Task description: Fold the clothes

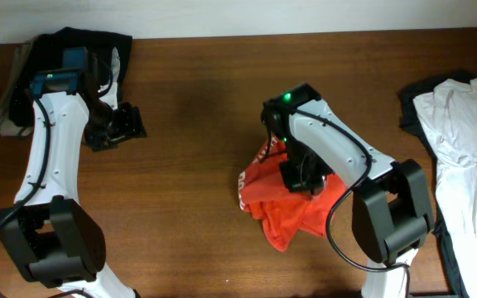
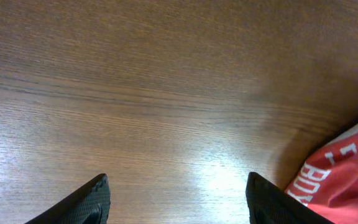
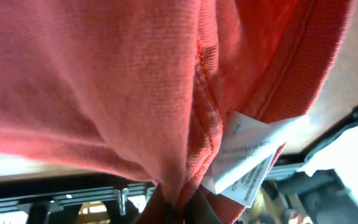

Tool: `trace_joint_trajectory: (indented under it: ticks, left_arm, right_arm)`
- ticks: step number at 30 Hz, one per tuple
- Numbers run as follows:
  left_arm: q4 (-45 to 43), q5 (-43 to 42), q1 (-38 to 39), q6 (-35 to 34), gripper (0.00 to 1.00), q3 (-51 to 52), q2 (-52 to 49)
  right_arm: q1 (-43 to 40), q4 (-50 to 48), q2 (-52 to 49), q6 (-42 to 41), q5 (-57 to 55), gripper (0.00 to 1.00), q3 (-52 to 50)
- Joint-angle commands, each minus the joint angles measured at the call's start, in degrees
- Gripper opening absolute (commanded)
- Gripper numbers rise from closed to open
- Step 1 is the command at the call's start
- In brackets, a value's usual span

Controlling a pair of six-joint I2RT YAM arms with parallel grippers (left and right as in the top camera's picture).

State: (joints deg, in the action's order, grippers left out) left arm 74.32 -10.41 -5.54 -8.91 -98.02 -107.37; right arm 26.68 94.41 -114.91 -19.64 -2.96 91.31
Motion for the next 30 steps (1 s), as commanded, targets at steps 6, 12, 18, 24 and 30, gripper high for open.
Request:
trace_joint_trajectory:
  ticks: [6,12,18,24,30]
  left_arm:
    - [0.11,0.17,-0.15,-0.50,0.70,0.72,-0.39]
    - [0.37,0.17,-0.15,-0.50,0.70,0.70,-0.39]
    - [0.68,0.17,-0.15,-0.50,0.70,0.72,-0.39]
    - [0.98,0.17,-0.15,-0.50,0.70,0.72,-0.39]
    - [0.98,0.17,-0.15,-0.50,0.70,0.72,-0.39]
  right_arm:
    - [0.26,-6.29,0.02,-4.55,0.96,0.32,-9.66]
    - [0.20,-8.04,2.25,-7.89,0.72,0.61,-10.25]
    - [-0.63,-7.43,10.14,-7.93,-0.72,0.66,-10.25]
    - [-6.99,-7.43,21.38,-7.85,-0.72,0.70,-10.25]
    - [-13.73,-7.48,28.26,-7.26,-0.74,0.67,-10.27]
